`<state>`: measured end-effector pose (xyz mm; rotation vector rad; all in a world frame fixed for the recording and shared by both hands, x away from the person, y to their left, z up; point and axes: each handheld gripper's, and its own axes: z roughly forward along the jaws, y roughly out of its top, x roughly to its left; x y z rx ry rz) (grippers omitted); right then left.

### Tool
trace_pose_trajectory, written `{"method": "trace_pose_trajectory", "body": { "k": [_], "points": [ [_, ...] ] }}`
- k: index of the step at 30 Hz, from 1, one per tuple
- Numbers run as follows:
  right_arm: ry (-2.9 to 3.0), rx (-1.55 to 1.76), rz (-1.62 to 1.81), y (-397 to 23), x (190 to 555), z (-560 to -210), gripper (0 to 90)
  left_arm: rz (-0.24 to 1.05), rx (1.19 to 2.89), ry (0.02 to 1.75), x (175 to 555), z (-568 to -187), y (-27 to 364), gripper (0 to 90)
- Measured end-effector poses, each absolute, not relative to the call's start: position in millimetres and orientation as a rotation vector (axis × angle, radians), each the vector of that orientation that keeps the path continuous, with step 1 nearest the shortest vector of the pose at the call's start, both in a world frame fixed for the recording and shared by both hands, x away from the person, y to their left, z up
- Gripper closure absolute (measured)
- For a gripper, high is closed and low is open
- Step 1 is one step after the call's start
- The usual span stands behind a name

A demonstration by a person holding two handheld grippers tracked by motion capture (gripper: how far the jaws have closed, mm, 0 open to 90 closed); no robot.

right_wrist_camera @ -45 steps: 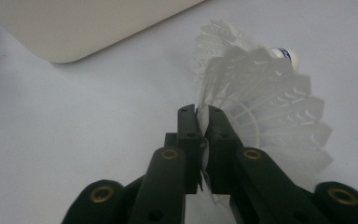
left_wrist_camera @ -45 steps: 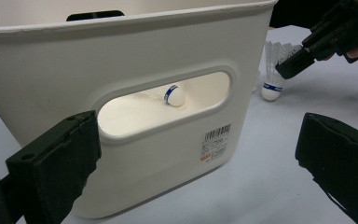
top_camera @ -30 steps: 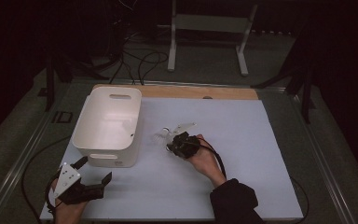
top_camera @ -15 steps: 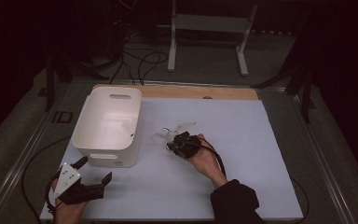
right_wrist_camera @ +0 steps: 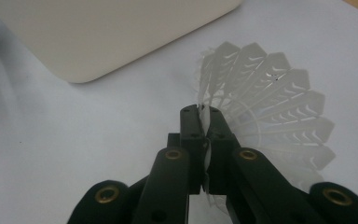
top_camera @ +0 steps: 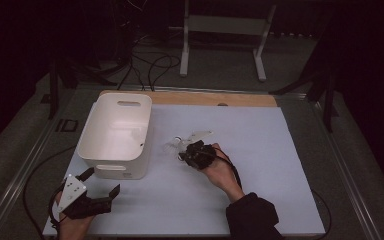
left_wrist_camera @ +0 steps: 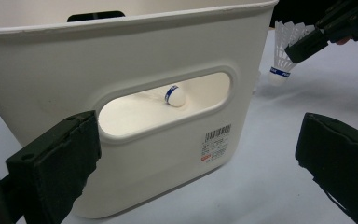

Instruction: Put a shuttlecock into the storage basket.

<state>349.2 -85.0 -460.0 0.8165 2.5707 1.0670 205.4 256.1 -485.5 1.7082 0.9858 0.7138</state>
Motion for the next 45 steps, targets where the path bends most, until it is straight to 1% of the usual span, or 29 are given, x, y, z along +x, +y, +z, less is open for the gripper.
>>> {"method": "trace_pose_trajectory", "body": {
  "k": [45],
  "points": [
    [2.516,0.864,1.125,-90.0,346.0,-448.3,88.4,0.715,1.708,0.986,205.5,-485.7,255.9,0.8]
  ]
}}
